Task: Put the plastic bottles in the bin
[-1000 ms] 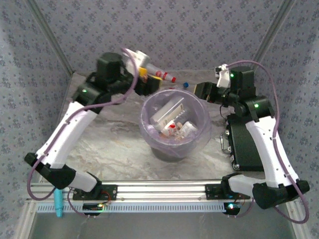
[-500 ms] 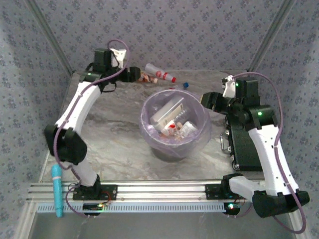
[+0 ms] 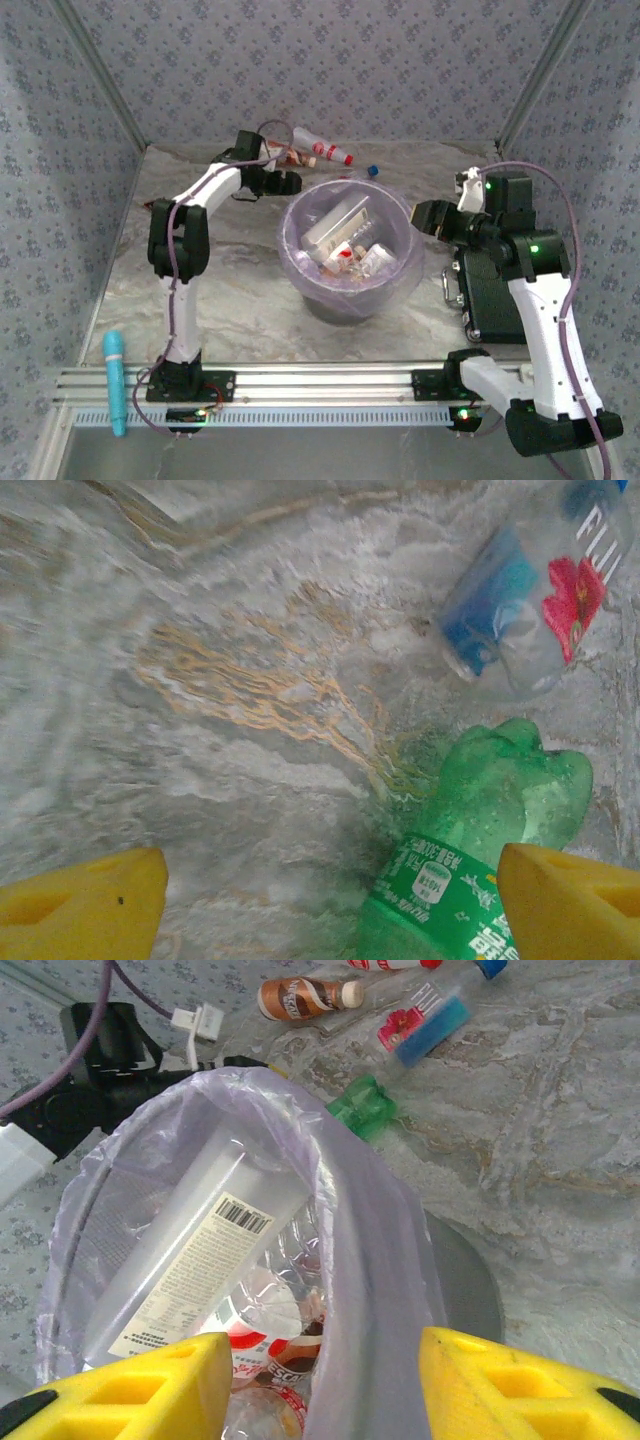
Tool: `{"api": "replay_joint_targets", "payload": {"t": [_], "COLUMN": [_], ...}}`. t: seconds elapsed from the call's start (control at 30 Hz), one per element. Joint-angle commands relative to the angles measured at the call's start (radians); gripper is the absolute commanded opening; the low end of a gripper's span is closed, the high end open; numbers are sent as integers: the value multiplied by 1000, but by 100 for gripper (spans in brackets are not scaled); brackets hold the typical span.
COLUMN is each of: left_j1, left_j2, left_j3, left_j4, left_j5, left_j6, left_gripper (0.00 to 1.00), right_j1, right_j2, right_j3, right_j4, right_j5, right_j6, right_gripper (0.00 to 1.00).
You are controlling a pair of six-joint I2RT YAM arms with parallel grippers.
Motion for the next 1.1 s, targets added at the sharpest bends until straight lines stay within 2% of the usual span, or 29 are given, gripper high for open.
{"api": "replay_joint_targets", "payload": {"t": [0.0, 0.17, 0.3, 0.5, 0.7, 1.07], "left_j1": [-40, -74, -100, -114, -113, -79], "left_j2": [4, 30, 69, 114, 127, 109], "left_j3": [0, -18, 21, 48, 33, -20], "left_j4": [26, 38, -26, -56, -48, 11], "left_j5": [90, 74, -46, -148, -207, -205], "left_j6": [35, 54, 85, 93, 80, 10], "left_gripper": [88, 95, 97, 96, 87, 65], "right_j1": [-14, -19, -21, -24, -27, -29], "right_j2": [-12, -8, -5, 5, 8, 15], "right_j3": [-18, -24, -26, -30, -37, -33], "right_j4": [-21, -7, -4, 1, 6, 7], "right_j5": [-22, -17, -17, -19, -25, -32], "right_j6": [-6, 4, 5, 7, 7, 5], "right_gripper": [54, 54, 54, 54, 54, 54]}}
